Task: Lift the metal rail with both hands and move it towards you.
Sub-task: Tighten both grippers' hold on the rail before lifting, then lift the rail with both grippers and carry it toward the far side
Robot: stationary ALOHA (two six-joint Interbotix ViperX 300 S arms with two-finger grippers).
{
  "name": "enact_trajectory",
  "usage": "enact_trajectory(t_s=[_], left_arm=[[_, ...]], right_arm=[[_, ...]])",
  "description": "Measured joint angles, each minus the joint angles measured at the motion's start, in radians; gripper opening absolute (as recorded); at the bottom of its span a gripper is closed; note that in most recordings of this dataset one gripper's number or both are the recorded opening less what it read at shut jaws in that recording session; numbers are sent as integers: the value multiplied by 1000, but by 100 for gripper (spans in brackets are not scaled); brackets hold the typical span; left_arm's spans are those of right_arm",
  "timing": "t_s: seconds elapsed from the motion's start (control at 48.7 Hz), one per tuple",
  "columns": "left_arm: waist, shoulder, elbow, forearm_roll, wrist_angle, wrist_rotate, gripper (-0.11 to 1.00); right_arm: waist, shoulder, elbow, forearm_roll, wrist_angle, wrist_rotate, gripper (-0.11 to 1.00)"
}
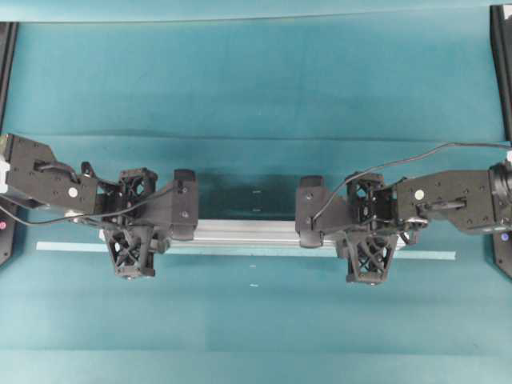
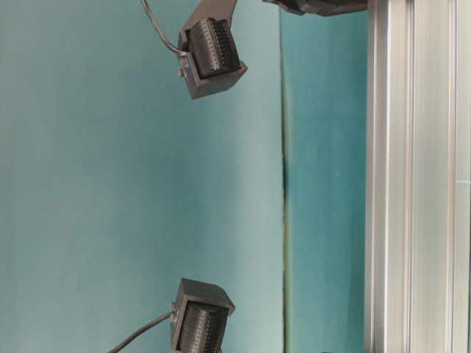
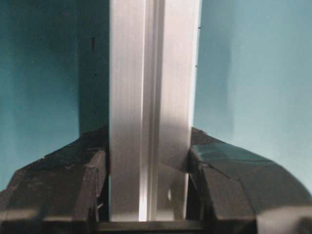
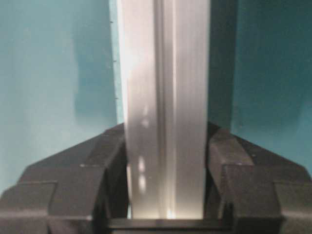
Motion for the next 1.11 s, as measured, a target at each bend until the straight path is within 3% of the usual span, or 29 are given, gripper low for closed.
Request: enact_trajectory(t_s=[0.205,0.452,0.719,1.109], left_arm=[[0,0,0,0,2,-2,29],[-5,-37,-3,0,54,-3,29],[-8,-172,-101,0,305,-11,29],[-6,-341,-296,-5,611,-17,29]], right_arm=[[0,2,-2,6,0,0,37],[-11,-20,-20,52,35,-2,37],[-15,-126,-123,58,249,34,37],[-41,-245,-387,60,650,40,37]])
